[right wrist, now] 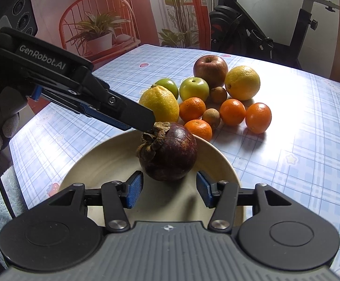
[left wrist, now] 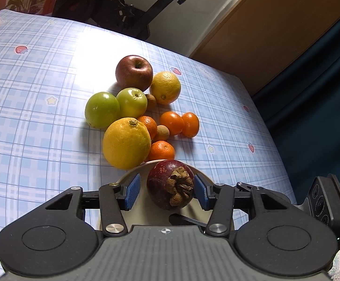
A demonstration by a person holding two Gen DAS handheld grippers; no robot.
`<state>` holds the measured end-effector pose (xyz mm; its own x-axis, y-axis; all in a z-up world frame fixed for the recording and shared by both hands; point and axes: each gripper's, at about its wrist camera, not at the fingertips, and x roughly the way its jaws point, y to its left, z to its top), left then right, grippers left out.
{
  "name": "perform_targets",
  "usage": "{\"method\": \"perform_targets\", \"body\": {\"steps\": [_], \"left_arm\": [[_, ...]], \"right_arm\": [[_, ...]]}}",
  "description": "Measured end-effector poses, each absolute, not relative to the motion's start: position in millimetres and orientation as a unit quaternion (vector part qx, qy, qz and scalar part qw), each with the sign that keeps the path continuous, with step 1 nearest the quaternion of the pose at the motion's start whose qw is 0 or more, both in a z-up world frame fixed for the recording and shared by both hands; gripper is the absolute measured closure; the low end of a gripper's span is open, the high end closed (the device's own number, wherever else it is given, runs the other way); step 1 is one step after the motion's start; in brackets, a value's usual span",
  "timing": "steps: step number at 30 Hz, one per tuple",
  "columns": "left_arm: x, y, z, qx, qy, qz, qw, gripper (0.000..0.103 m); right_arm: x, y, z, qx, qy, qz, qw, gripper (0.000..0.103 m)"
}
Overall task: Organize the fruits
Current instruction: 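Withdraw the left tool from the plate toward the yellow lemon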
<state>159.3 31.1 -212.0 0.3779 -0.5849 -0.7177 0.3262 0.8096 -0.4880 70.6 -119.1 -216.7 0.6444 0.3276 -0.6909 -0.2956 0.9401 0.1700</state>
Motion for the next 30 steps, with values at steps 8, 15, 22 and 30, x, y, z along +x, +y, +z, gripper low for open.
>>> {"method": "perform_targets", "body": {"steps": [8, 15, 22, 30], "left_arm": [[131, 59, -187, -0.134, 0.403, -0.204, 0.882, 0.051], [116, 68, -176, -0.115, 0.372, -0.16, 0.907, 0.051], [113, 71, -177, -0.101, 0.381, -0.144, 0.908, 0.051], [114, 73, -175, -0.096, 0.381, -0.136, 0.91, 0.051]], "right_arm": [[57, -124, -203, 0.042, 0.367, 0.164, 0.915, 0.049], [50, -129, -189, 0.053, 0.347, 0.153, 0.924, 0.049], [52, -132, -192, 0.068, 0.355, 0.15, 0.92, 0.049], [52, -133, -183, 0.059, 0.346, 0.15, 0.924, 0.049]]}}
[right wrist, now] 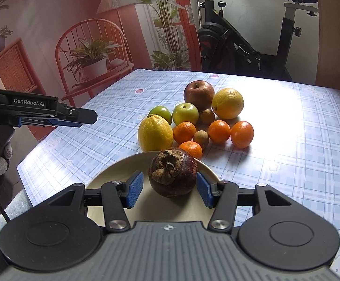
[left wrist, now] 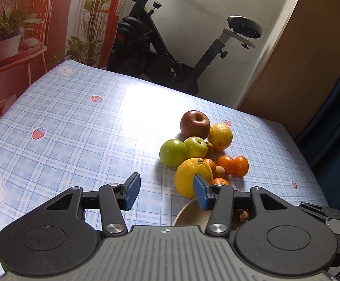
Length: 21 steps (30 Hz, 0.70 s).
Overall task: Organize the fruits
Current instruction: 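Withdraw the left tool from the plate toward the yellow lemon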
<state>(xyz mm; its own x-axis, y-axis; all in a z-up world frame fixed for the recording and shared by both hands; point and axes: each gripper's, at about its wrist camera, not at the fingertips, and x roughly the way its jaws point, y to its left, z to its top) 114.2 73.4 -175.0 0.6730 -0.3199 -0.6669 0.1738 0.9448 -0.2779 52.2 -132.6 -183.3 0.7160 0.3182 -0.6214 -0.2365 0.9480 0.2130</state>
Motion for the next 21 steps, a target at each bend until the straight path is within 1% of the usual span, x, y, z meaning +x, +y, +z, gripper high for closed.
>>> {"method": "perform_targets", "body": {"steps": [4, 9, 21], "left_arm": [[123, 76, -171, -0.107, 0.39, -0.151, 0.902, 0.051], [145, 66, -168, -0.08, 0.394, -0.165, 0.9, 0.051], [189, 17, -193, -0.017, 0.436, -0.188, 0.88, 0.051]], "right_arm": [[55, -133, -176, 0.052, 0.338, 0.149, 0.928, 0.049], [68, -134, -172, 0.038, 0.341, 0.148, 0.928, 0.049], [99, -149, -175, 0.023, 0.368, 0.124, 0.921, 0.049]]}}
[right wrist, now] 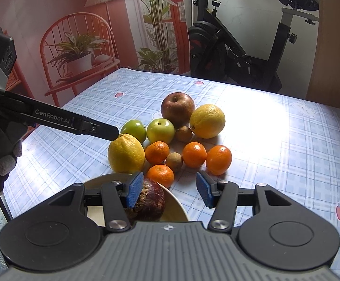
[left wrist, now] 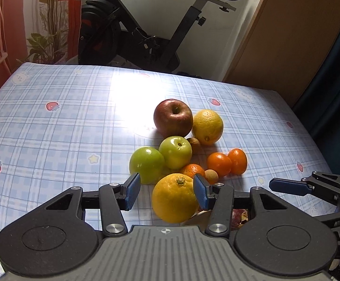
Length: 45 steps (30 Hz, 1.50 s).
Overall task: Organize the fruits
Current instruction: 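Withdraw the left tool from the plate toward the yellow lemon, then grasp the yellow lemon with the left tool fingers and lift it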
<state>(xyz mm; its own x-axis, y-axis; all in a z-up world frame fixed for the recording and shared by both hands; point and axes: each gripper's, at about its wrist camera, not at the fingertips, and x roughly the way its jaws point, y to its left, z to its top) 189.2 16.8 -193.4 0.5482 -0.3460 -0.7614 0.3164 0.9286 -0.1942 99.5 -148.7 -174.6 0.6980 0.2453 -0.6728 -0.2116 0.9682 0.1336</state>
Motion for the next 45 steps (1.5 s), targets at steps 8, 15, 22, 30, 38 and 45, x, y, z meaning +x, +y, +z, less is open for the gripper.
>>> {"method": "perform_targets", "body": {"steps": [8, 15, 22, 30, 38, 45], "left_arm": [[200, 16, -201, -0.014, 0.448, -0.193, 0.873, 0.05], [199, 44, -199, -0.036, 0.447, -0.184, 0.875, 0.05], [206, 80, -205, -0.069, 0.459, -0.147, 0.874, 0.053], [211, 115, -217, -0.179, 0.464, -0.161, 0.852, 0.052], [219, 105, -227, -0.194, 0.475, -0.196, 0.836, 0.053], [226, 105, -232, -0.208, 0.477, -0.206, 0.829, 0.053]], "right_arm": [[113, -149, -176, 0.018, 0.378, 0.124, 0.917, 0.049], [122, -137, -174, 0.006, 0.379, 0.14, 0.915, 0.049], [138, -104, -175, -0.025, 0.389, 0.176, 0.904, 0.049], [152, -58, -183, -0.071, 0.404, 0.222, 0.885, 0.049], [171, -34, -197, -0.092, 0.425, 0.237, 0.869, 0.049], [185, -35, -204, -0.08, 0.435, 0.231, 0.867, 0.049]]}}
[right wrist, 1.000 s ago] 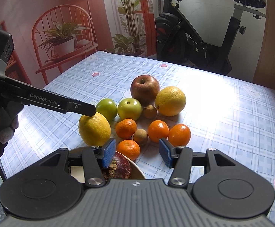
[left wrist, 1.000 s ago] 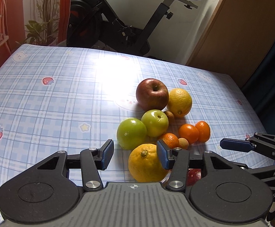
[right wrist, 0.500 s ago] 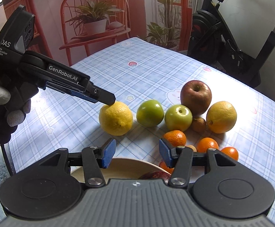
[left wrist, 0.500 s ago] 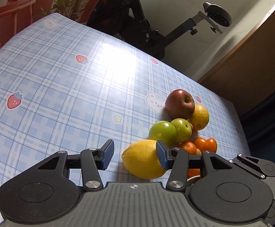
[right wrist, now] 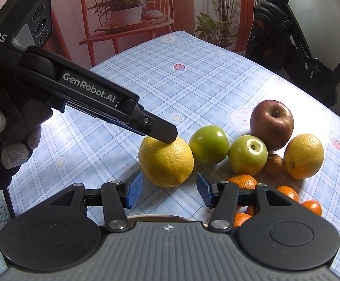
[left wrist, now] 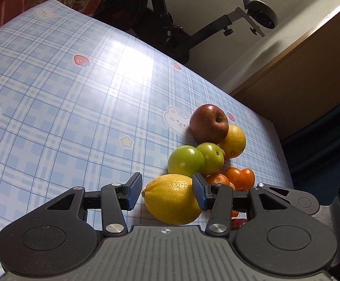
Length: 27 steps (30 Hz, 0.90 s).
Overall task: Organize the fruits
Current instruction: 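Grasp the yellow lemon with the left tool fingers and lift it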
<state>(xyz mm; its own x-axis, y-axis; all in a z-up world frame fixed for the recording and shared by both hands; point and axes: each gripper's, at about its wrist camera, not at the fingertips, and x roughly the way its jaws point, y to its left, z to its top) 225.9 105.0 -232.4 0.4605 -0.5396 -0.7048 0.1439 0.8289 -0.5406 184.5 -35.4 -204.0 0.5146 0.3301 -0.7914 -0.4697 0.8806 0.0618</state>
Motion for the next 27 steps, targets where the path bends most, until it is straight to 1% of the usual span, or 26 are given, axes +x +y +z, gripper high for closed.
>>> {"method": "perform_targets", "body": {"steps": [8, 17, 19, 22, 27], "left_arm": [[225, 108, -242, -0.244, 0.48, -0.217, 0.814, 0.052], [225, 119, -252, -0.289, 0.485, -0.214, 0.797, 0.047], [224, 122, -253, -0.299, 0.488, -0.214, 0.792, 0.048], [222, 126, -253, -0.309, 0.487, -0.219, 0.787, 0.052], [218, 134, -257, -0.327, 0.486, -0.218, 0.78, 0.053]], "right_arm": [[189, -34, -210, -0.057, 0.437, 0.224, 0.869, 0.049], [187, -35, -211, -0.051, 0.437, 0.227, 0.869, 0.049], [186, -34, -212, -0.052, 0.437, 0.228, 0.868, 0.049], [186, -34, -212, -0.053, 0.438, 0.228, 0.868, 0.05], [187, -34, -212, -0.05, 0.439, 0.227, 0.868, 0.05]]}}
